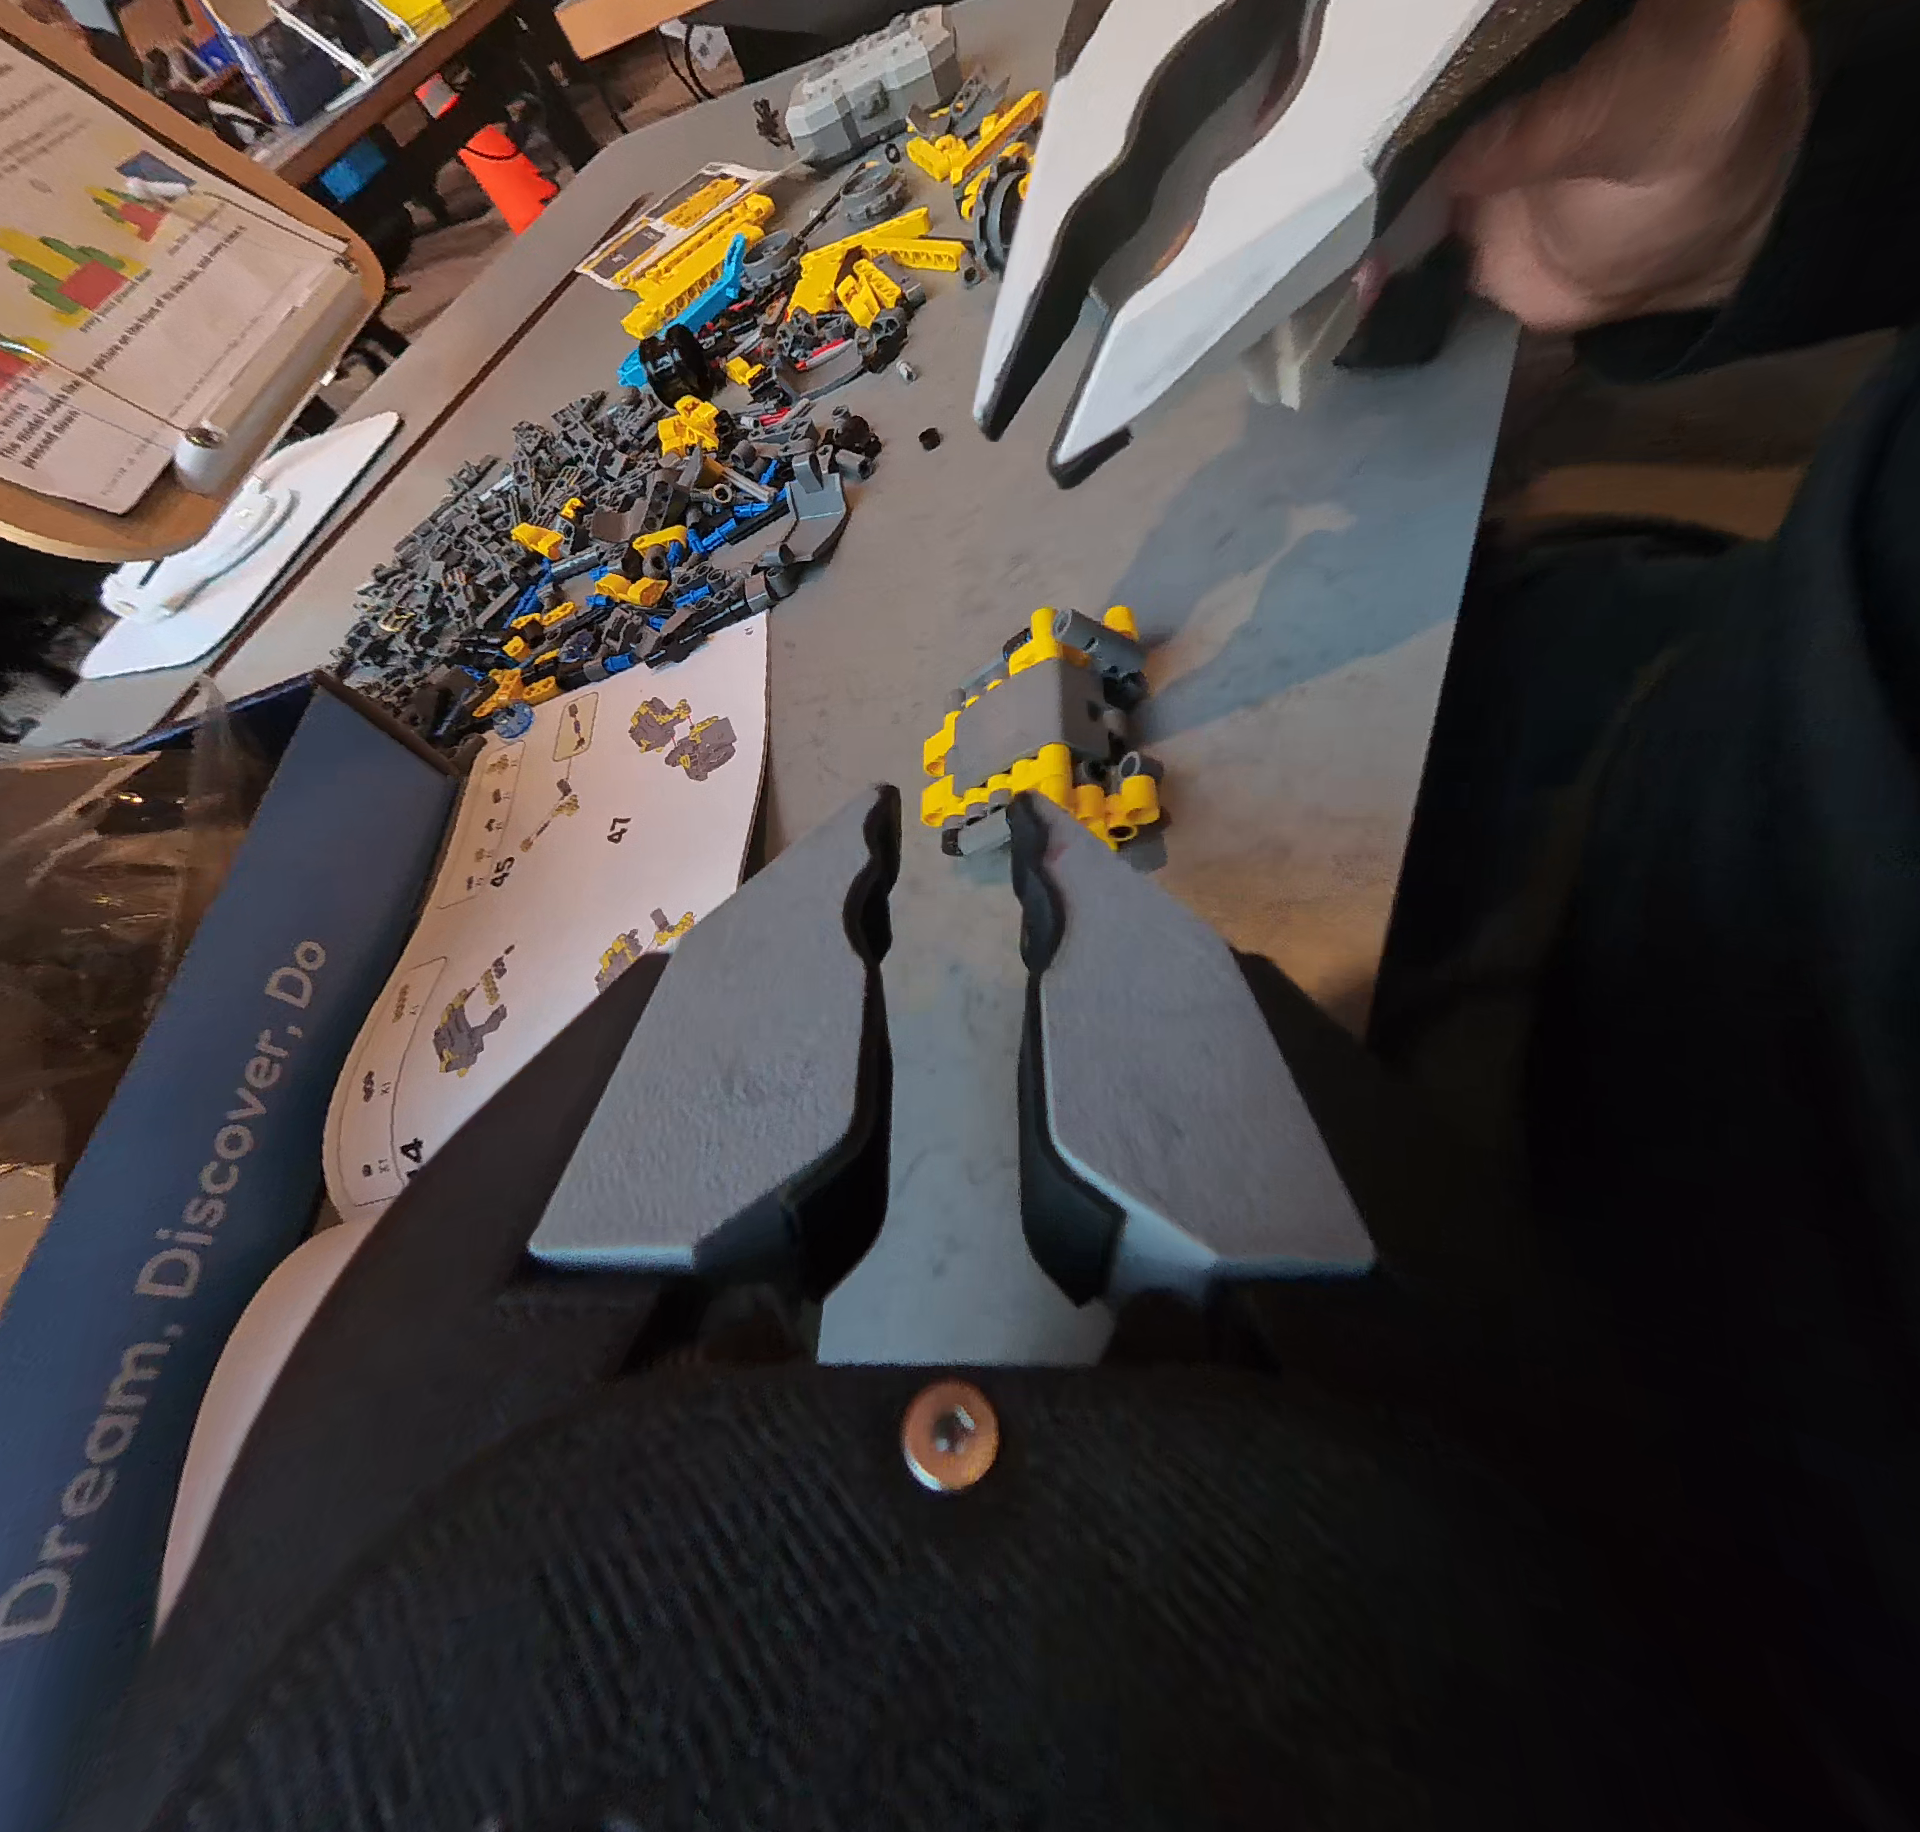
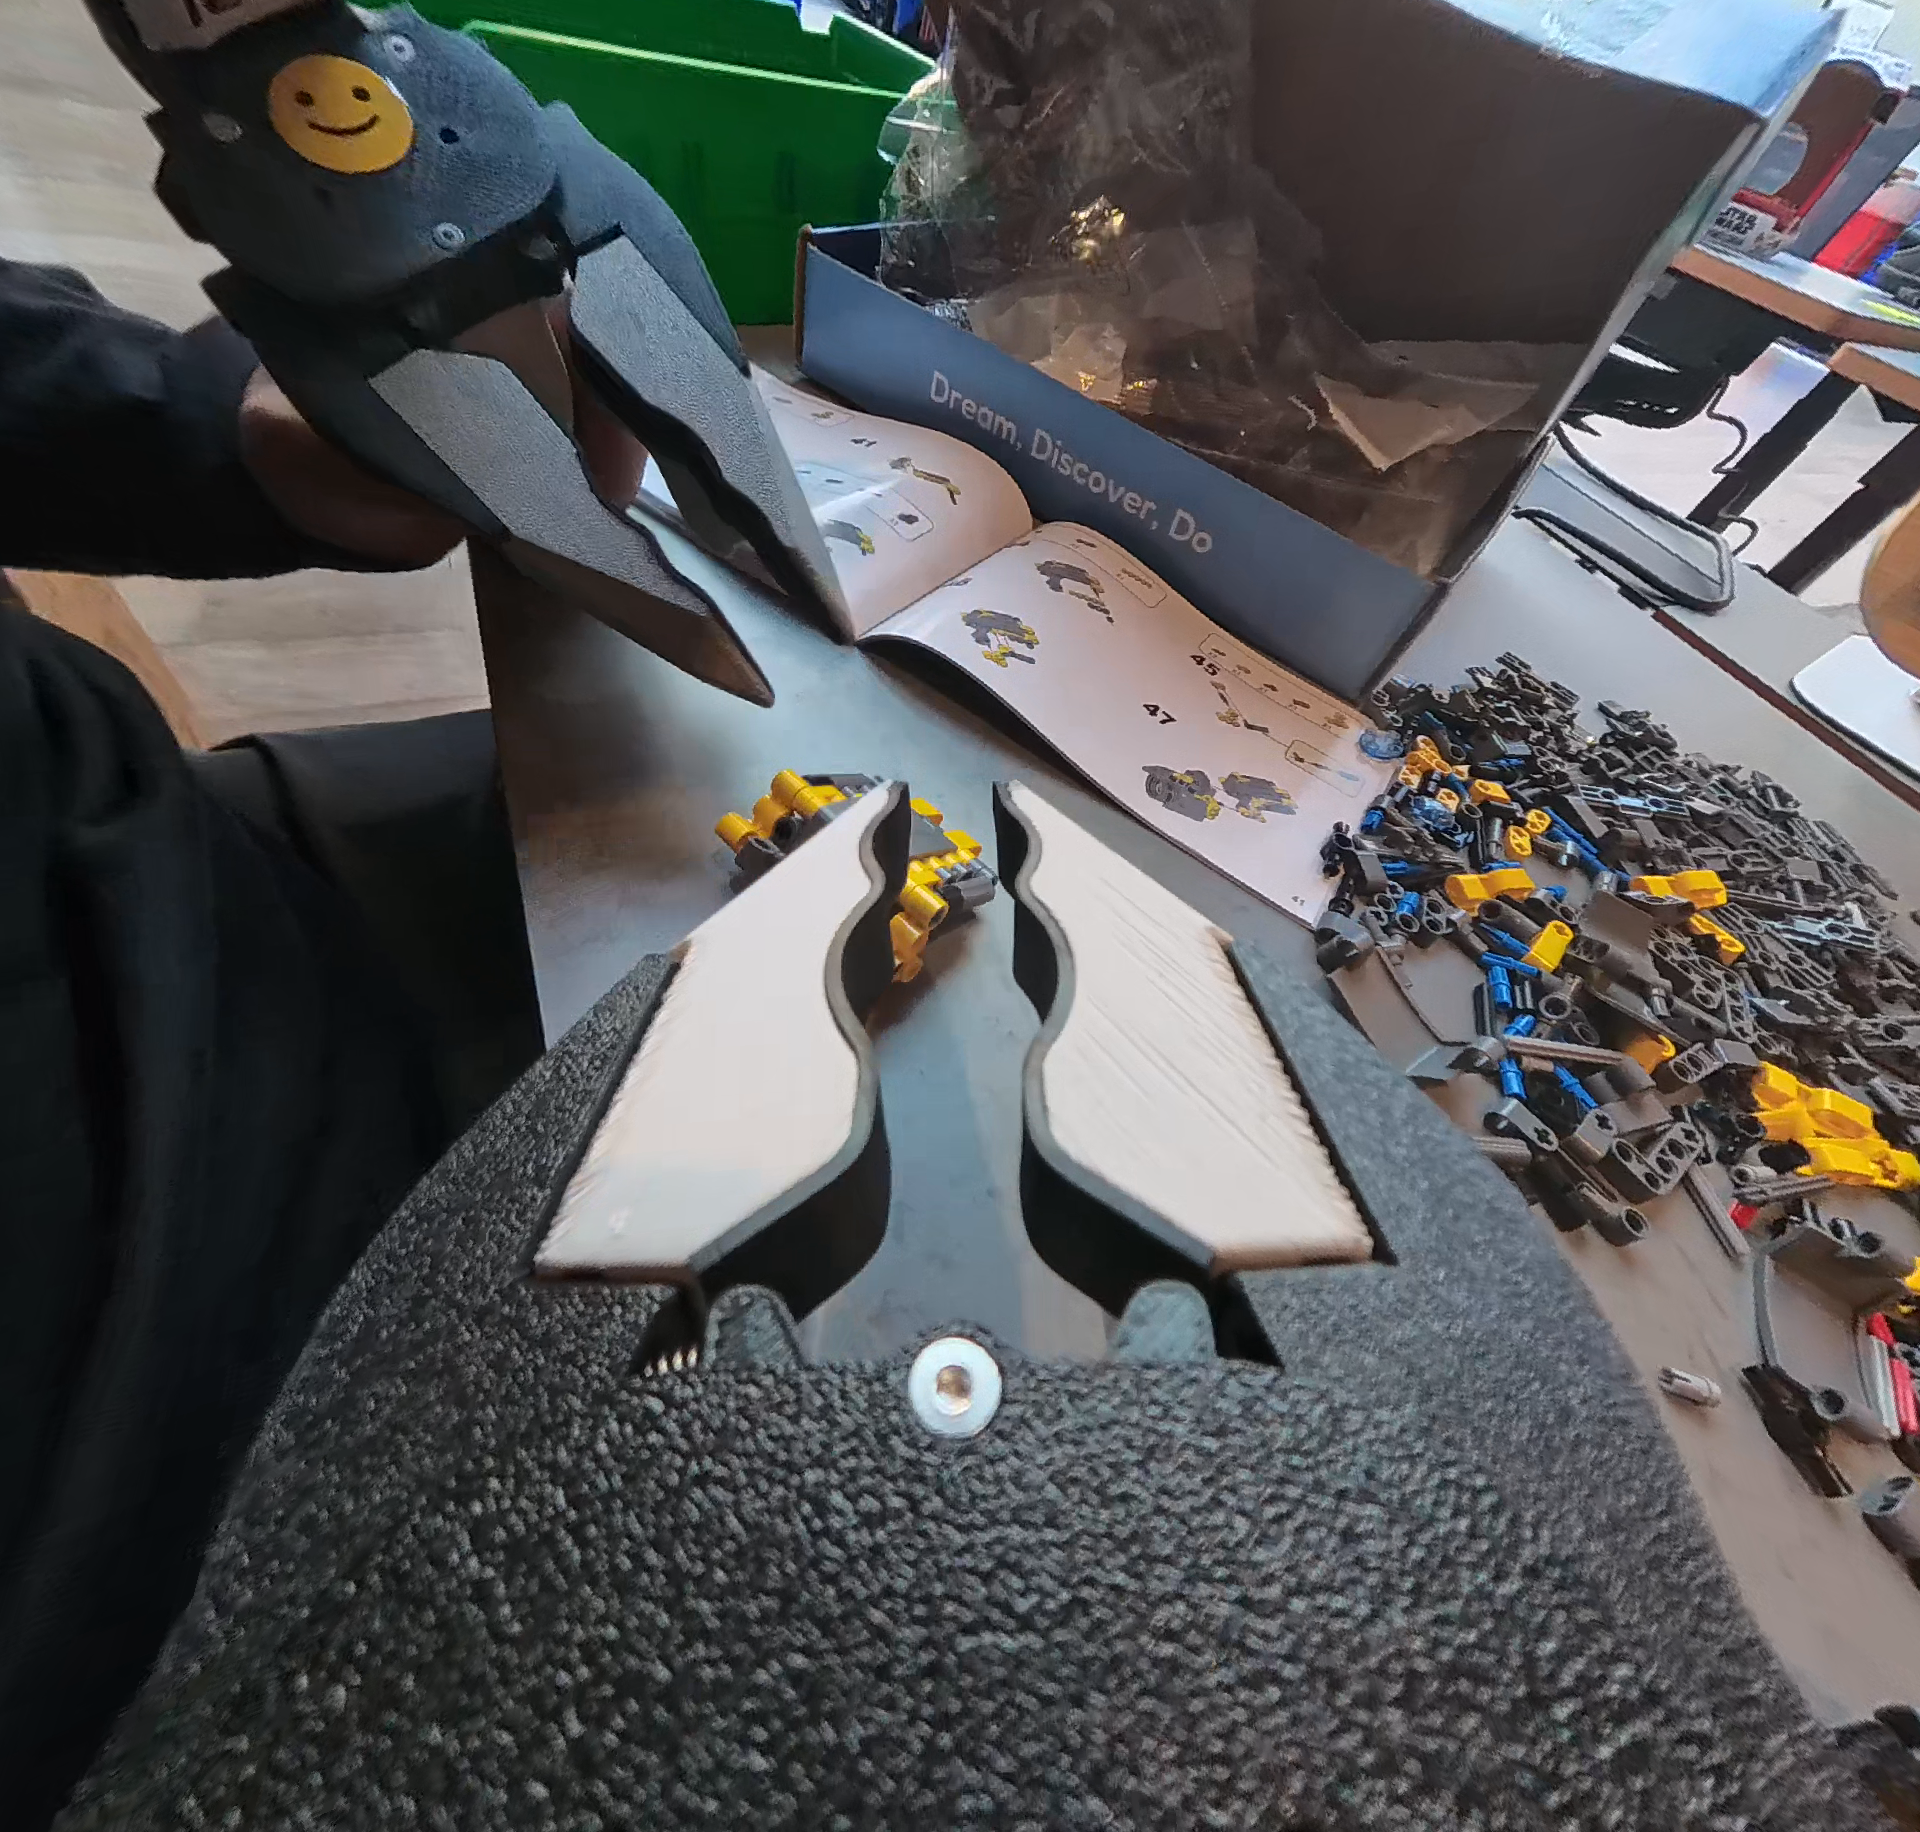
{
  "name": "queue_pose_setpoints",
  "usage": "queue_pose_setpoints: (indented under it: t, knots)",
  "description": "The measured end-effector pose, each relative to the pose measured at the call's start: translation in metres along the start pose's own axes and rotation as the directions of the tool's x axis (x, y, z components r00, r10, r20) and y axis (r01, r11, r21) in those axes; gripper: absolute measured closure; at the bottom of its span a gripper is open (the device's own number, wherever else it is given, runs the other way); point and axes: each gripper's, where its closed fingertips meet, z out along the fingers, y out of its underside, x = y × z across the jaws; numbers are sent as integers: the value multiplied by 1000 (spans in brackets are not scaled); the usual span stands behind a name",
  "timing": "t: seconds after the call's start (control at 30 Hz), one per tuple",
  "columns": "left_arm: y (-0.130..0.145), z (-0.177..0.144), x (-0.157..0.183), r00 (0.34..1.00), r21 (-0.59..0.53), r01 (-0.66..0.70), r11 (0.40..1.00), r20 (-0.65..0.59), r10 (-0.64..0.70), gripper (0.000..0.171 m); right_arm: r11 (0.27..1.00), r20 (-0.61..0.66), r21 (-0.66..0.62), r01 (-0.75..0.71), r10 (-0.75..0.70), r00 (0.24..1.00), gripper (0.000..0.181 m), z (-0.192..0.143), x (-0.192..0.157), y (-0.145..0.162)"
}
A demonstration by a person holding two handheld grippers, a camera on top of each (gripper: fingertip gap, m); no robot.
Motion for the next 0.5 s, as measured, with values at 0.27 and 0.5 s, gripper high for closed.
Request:
queue_pose_setpoints:
  t: [0.27,0.5]
  knots:
    - [1,12,7,996,-79,94,992,0,-95,130,999,-9,-22,27,-27,1000,166,2,-2,3]
    - [-14,-8,8,986,62,165,984,-35,-163,135,995,-32,-80,52,-55,998,164,8,-1,10]
